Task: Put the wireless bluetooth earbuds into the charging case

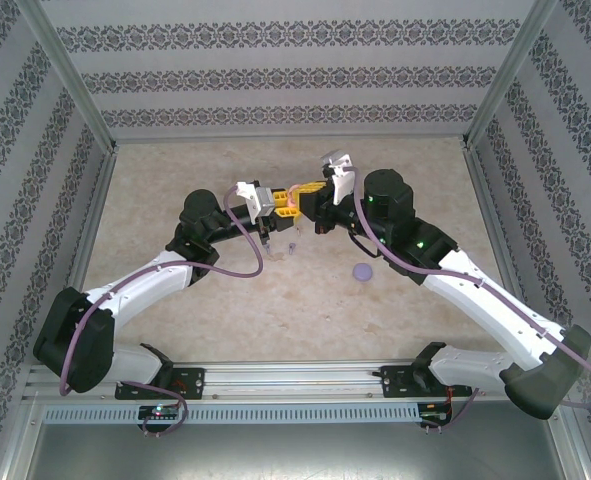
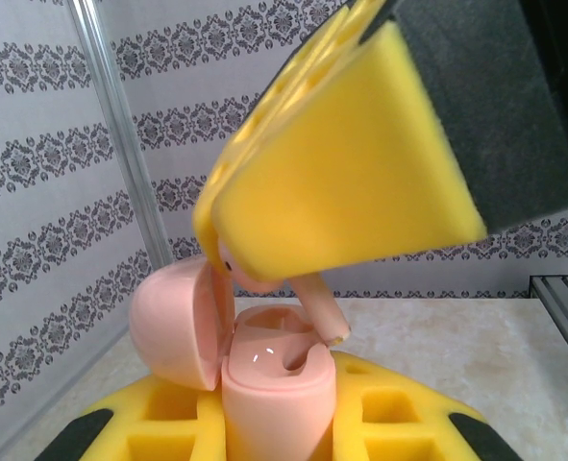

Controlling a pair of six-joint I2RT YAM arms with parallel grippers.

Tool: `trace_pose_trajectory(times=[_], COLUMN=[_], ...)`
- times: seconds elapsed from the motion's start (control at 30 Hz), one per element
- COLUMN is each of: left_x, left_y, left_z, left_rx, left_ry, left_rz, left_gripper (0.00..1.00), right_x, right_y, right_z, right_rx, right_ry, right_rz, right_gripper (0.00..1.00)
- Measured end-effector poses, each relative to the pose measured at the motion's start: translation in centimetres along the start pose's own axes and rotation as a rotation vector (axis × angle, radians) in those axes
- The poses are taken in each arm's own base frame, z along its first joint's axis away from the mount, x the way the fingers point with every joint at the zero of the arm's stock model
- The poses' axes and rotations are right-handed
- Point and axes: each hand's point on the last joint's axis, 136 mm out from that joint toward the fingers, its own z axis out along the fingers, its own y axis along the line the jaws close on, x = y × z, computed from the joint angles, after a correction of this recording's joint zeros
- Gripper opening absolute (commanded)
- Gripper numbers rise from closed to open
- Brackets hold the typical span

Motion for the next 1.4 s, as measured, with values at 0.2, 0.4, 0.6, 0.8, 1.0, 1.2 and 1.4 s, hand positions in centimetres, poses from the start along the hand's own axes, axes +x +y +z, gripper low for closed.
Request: trace_pose_trajectory(times=[0.2,0.4,0.6,0.8,1.0,1.2,1.4], left_x=[0.1,0.1,0.3,0.7,1.1,1.3,1.5], left_y=[-0.1,-0.1,-0.2,-0.2,-0.2,-0.3,-0.2], left_z=[0.0,0.0,0.0,0.0,0.0,0.0,0.0], left_rx=[0.008,0.008,0.009,0.010,0.011,0.012,0.010], left_ry=[0.003,0.003,0.012,0.026,0.040,0.048,0.053], left_rz=[-0.003,-0.003,-0.012,-0.024,-0.036,-0.044,-0.048], left_gripper=[0.00,0.00,0.00,0.00,0.00,0.00,0.00], right_x=[-0.1,0.0,0.3,0.8,1.2,1.5,1.6], right_y=[-0.2,-0.2,-0.4,-0.5,-0.5,-0.3,-0.4], right_z=[0.0,0.0,0.1,0.3,0.5,0.8,0.9], right_rx=[0.005,0.005,0.001,0.000,-0.003,0.010,0.028], right_ry=[-0.001,0.000,0.005,0.007,0.015,0.020,0.019], right_rz=[0.002,0.002,0.004,0.003,-0.014,-0.052,-0.062], right_gripper=[0.07,0.06,0.06,0.05,0.04,0.03,0.02])
